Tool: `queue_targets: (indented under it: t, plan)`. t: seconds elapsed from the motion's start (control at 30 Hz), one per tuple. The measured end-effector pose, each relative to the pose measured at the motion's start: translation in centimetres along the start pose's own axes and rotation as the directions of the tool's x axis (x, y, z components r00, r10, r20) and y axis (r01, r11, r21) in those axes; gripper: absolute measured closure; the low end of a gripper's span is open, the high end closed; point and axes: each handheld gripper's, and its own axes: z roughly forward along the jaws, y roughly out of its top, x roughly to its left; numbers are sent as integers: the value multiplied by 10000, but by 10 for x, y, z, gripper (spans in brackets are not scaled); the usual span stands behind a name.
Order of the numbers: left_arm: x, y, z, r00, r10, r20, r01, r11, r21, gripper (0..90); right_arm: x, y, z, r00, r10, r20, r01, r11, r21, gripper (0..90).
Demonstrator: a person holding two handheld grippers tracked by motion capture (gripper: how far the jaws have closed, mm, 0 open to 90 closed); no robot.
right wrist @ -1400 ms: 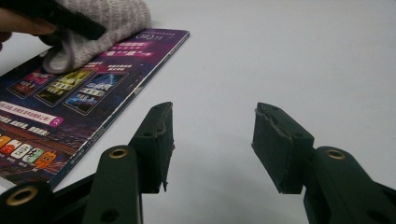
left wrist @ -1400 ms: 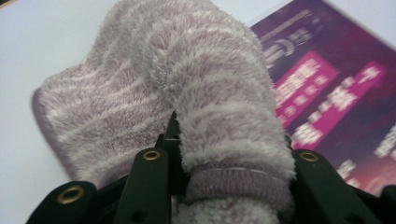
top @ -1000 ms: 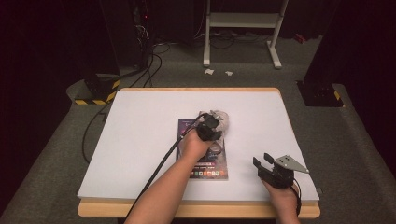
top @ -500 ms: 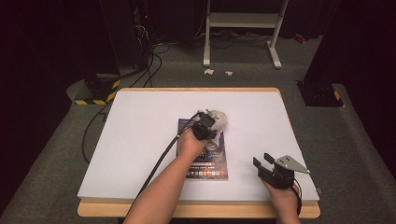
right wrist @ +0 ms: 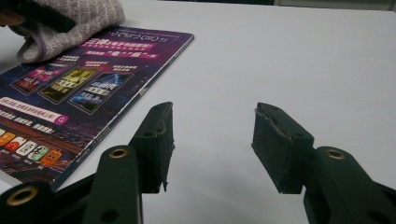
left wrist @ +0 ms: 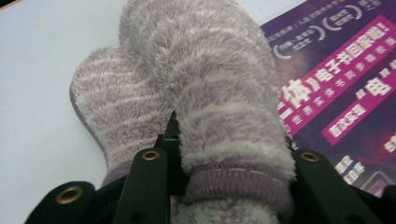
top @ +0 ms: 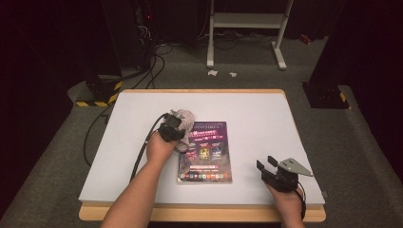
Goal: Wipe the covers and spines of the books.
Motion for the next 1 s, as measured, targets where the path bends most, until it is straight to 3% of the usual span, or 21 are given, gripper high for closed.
queue_targets:
  t: [0.3,0.6,0.7,0.73,0.8,0.83,0.9,1.0]
  plan:
    - [-9,8,7,9997,243,42,-244,9995,187,630,0,0,-1,10000,44,-44,-44,10000,-32,482]
    - [-54,37,28,9959,482,770,-489,9988,71,633,-1,0,-1,9997,159,-181,-161,9998,-112,483]
    - [-77,49,35,9906,709,1174,-701,9975,-106,632,-1,0,0,9996,167,-209,-169,9998,-85,484]
    - [-93,56,39,9864,839,1417,-806,9963,-290,633,-1,0,0,9996,172,-218,-174,9998,-82,484]
    - [-107,63,42,9811,1059,1619,-1012,9942,-372,632,-1,0,0,9995,183,-238,-185,9998,-83,483]
    - [-107,63,42,9811,1059,1619,-1012,9942,-372,632,-1,0,0,9995,183,-238,-185,9998,-83,483]
    - [-124,71,45,9723,1349,1909,-1282,9906,-471,632,-1,-1,0,9995,215,-249,-217,9997,-78,484]
    - [-135,75,46,9670,1409,2124,-1315,9896,-575,631,-1,-1,1,9995,197,-258,-199,9998,-67,484]
